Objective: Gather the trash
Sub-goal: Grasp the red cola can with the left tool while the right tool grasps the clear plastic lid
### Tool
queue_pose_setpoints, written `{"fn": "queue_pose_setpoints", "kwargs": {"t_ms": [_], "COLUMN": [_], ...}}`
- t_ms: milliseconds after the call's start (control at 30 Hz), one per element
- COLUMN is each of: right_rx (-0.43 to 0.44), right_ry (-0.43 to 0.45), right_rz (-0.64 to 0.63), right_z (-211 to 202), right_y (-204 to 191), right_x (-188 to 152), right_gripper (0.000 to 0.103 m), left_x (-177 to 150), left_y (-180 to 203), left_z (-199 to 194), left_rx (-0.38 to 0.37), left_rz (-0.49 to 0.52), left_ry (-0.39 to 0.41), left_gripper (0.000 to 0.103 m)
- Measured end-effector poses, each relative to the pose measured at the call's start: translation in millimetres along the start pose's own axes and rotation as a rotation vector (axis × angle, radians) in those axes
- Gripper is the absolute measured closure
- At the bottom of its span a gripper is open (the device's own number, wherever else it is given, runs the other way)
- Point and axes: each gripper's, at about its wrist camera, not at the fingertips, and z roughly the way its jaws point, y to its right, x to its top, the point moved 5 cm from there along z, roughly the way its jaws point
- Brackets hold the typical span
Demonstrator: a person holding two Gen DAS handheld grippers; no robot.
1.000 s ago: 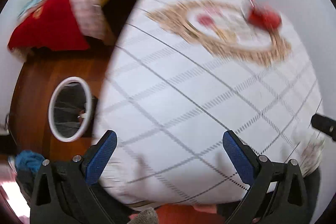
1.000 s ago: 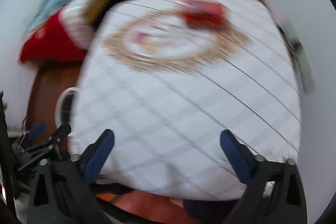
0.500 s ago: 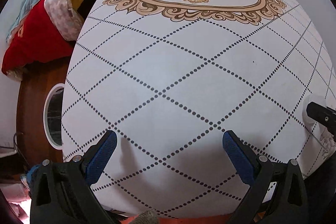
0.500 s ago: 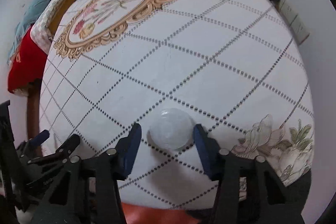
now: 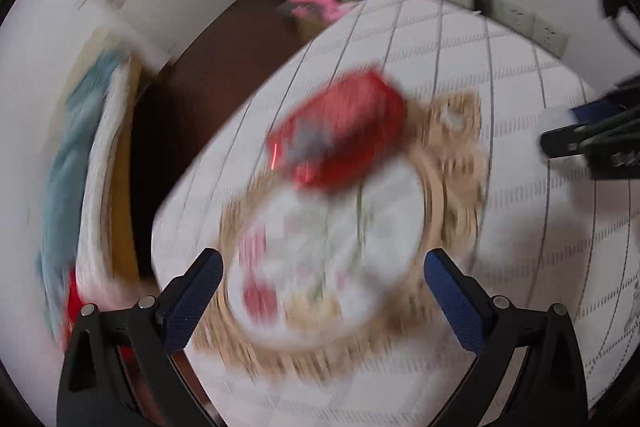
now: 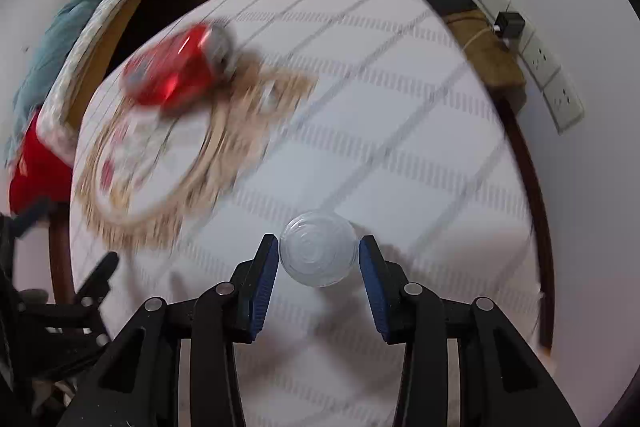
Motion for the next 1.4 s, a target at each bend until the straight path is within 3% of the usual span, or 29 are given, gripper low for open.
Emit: {"fn": "queue_pose_setpoints", "kwargs": {"t_ms": [133, 267, 400, 467, 500, 633, 700, 767, 833, 900, 1067, 1233, 1400], "right_rx": [-0.031, -0.026, -0.017, -0.009, -0.004, -0.009, -0.014, -0.014, -0.018, -0.023, -0.063, -0.111, -0.141], "right_ry": [-0.049, -0.079, -0.089, -0.086, -0.082, -0.075, -0.076, -0.075, -0.064, -0.052, -0.027, -0.003, 0.015], "right_rz": [-0.015, -0.021, -0.004, 0.002, 0.003, -0.016, -0.023, -0.021, -0.020, -0.023, -0.040, -0.033, -0.021], "right_z": [11, 15, 20, 23, 23, 23, 24, 25, 24, 24, 25, 26, 26], "right_y": [10, 17, 26, 29, 29, 28, 27, 26, 25, 23, 14, 11, 8], "right_x": [45, 68, 72, 70, 69, 67, 67, 66, 66, 64, 62, 61, 59], "right_gripper": [0.059, 0.059, 0.059, 0.059, 0.059, 0.058, 0.057, 0.054, 0.053, 0.053, 0.053, 0.053, 0.053], "left_x": [47, 63, 66, 64, 66, 65, 55, 36, 25, 12, 1, -10, -15], "left_y": [-2, 3, 8, 11, 11, 2, -3, -13, -17, -20, -18, -13, -16], "left_z": [32, 68, 95, 102, 100, 94, 92, 94, 89, 85, 75, 77, 80], "left_rx": [-0.017, -0.064, -0.121, -0.144, -0.175, -0.208, -0.177, -0.155, -0.231, -0.258, -0.240, -0.197, -0.263], "left_rz": [0.215, 0.354, 0.379, 0.363, 0.340, 0.183, 0.093, -0.085, -0.230, -0.324, -0.383, -0.377, -0.463], "left_ry": [-0.035, -0.115, -0.183, -0.197, -0.182, -0.200, -0.222, -0.310, -0.320, -0.310, -0.215, -0.198, -0.191], "left_gripper": [0.000, 0.000, 0.001, 0.008, 0.016, 0.017, 0.017, 0.017, 0.017, 0.017, 0.016, 0.016, 0.017]}}
